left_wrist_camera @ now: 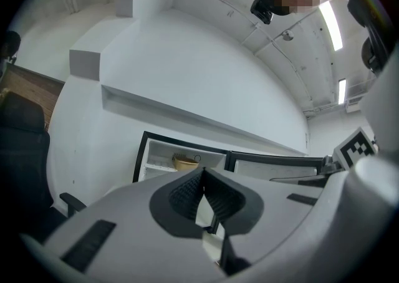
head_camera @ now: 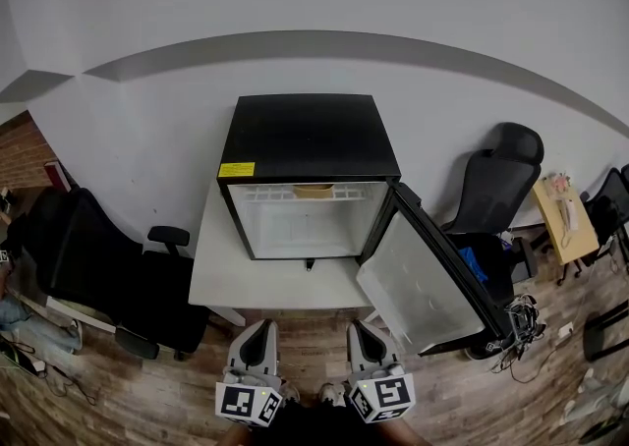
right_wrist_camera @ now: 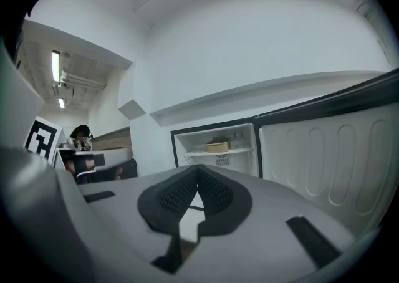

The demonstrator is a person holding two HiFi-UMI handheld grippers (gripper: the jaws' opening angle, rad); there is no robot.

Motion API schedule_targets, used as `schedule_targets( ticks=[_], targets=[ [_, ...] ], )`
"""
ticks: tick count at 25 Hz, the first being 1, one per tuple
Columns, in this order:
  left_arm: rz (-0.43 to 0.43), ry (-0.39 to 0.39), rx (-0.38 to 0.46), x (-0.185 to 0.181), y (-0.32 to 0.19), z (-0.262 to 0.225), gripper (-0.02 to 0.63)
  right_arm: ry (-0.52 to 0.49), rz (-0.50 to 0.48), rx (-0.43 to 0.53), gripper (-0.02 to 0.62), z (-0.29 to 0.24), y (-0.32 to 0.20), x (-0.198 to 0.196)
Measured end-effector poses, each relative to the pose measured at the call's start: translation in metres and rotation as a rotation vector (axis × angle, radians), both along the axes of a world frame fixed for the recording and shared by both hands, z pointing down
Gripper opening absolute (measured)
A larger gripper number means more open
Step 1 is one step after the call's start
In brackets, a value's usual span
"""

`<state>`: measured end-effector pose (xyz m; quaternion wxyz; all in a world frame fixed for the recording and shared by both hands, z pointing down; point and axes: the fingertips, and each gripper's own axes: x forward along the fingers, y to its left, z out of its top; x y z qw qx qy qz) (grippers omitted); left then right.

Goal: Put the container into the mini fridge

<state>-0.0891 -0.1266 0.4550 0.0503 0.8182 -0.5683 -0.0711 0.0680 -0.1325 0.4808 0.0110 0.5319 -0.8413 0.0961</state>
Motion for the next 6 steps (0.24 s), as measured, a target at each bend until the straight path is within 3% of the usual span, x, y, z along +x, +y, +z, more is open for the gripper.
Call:
schedule_targets(
  ticks=[6],
  targets=[
    [-0.001, 0.001, -0.007, -0.0004, -0.004, 0.0007, 0.008, 0.007, -0.008, 0.007, 0.014, -0.0023, -0.0037, -0.002]
  ],
)
